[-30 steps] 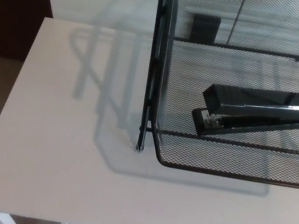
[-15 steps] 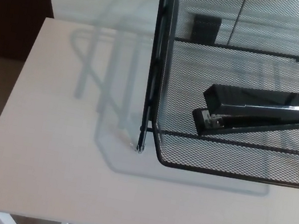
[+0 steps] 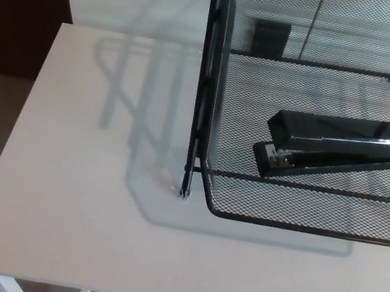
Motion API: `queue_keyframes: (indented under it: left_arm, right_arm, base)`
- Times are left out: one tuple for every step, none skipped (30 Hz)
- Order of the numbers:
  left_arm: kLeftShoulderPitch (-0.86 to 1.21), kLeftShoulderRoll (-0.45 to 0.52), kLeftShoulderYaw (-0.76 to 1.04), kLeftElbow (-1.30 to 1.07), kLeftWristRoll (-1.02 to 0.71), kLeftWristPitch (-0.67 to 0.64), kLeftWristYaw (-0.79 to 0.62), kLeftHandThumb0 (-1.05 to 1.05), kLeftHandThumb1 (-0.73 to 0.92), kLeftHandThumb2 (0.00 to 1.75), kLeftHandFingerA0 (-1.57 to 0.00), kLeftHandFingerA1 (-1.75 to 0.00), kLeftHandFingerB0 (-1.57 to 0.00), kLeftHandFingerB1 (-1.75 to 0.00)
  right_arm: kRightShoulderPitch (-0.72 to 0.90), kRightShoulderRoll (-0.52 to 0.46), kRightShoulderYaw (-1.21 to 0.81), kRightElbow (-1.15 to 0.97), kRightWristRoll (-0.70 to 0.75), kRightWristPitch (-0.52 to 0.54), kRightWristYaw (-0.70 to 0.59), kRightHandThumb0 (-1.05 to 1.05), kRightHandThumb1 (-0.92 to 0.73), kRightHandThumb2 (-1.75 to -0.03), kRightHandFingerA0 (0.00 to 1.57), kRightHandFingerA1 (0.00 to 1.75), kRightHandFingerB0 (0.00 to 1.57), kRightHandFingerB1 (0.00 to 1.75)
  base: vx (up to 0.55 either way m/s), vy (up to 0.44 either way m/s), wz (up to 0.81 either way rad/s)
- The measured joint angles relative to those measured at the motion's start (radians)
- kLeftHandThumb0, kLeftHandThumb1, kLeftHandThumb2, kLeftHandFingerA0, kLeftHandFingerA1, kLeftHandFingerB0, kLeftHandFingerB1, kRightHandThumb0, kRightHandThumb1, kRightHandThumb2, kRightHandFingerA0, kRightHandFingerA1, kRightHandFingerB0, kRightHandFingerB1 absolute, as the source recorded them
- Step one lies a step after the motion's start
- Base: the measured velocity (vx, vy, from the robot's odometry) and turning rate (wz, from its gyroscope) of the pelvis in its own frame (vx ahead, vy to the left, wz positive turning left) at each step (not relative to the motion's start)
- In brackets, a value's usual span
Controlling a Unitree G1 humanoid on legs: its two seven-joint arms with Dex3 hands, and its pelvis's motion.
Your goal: The robot walks towards a desk on which a file tray is kept in the middle and a stapler is kept to its right. The robot lifts the stapler using its right hand and places it on the file tray.
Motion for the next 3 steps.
queue_keyframes:
  left_arm:
    - [-0.002,0.002,0.000,0.001,0.000,0.000,0.000,-0.75,0.92,0.70,-0.17,-0.42,-0.04,-0.24]
    - [-0.002,0.004,0.000,0.000,0.001,0.000,0.001,-0.77,0.75,1.02,-0.11,-0.49,-0.03,-0.34]
    - [-0.002,0.005,0.000,-0.001,0.001,0.000,0.001,-0.77,0.75,1.02,-0.11,-0.49,-0.03,-0.34]
  right_arm:
    - [0.009,0.001,0.011,-0.012,0.014,0.004,0.001,-0.39,-0.61,-0.59,0.18,0.67,0.09,0.35]
    - [0.018,0.002,0.021,-0.031,0.026,0.009,0.001,-0.33,-0.61,-0.59,0.18,0.67,0.08,0.33]
    - [0.022,0.002,0.024,-0.039,0.031,0.010,0.002,-0.33,-0.61,-0.59,0.18,0.67,0.08,0.33]
  base:
    - [0.00,0.000,0.00]
    - [0.00,0.000,0.00]
    - [0.00,0.000,0.00]
